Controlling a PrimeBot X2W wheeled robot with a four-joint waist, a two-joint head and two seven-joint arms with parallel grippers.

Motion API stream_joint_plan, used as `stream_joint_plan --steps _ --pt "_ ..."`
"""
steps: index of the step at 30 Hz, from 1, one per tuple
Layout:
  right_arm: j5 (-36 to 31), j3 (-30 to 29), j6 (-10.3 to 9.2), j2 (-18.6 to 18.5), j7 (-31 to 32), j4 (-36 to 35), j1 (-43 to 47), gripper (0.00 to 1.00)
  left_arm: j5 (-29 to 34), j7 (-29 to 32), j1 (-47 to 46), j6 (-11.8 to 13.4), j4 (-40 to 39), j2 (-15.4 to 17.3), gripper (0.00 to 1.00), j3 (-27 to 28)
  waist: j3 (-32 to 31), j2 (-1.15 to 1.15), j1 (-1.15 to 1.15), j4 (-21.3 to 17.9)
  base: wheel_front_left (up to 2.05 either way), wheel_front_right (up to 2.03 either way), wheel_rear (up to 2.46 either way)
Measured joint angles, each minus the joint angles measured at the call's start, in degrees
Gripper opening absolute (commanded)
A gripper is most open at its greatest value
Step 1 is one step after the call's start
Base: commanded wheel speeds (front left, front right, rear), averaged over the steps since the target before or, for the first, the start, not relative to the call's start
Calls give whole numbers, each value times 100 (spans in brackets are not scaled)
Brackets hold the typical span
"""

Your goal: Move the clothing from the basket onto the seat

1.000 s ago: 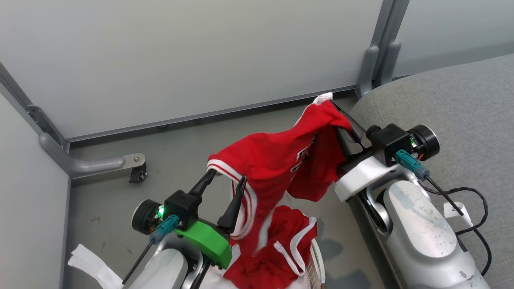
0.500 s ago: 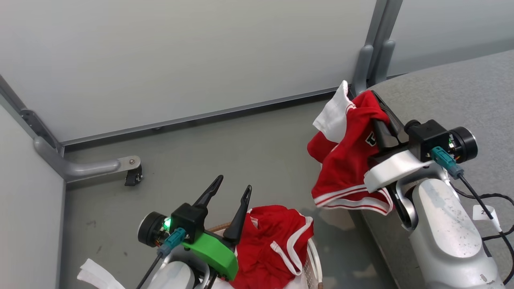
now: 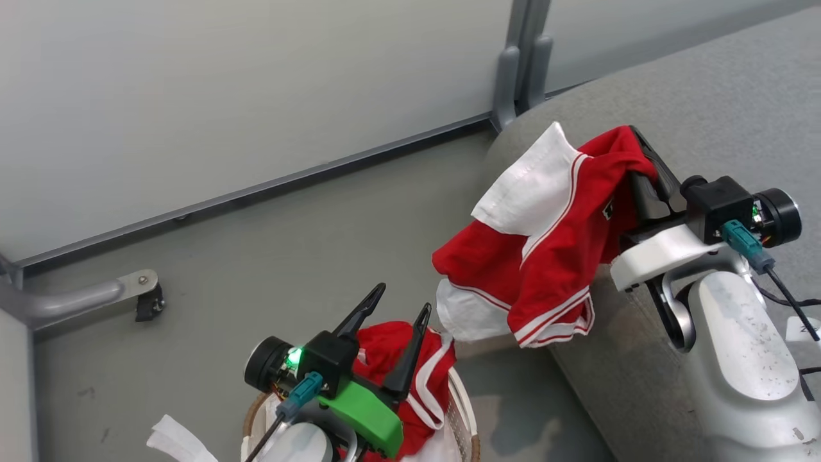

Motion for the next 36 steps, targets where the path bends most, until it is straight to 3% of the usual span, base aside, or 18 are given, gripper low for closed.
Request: stream_joint_plan --steps 14,25,36 --pt "-12 -277 0 -65 -1 -54 -176 0 -2 0 -398 0 -5 71 100 -323 627 0 0 -1000 0 0 0" --pt "-51 -542 0 -143 -1 49 -662 0 -1 -1 -647 -1 -65 241 100 -493 1238 0 0 -1214 0 0 0" --pt "115 -783 0 -1273 -1 692 -2690 0 135 0 -1074 -1 -202 591 100 -580 2013 0 0 -1028 0 0 0"
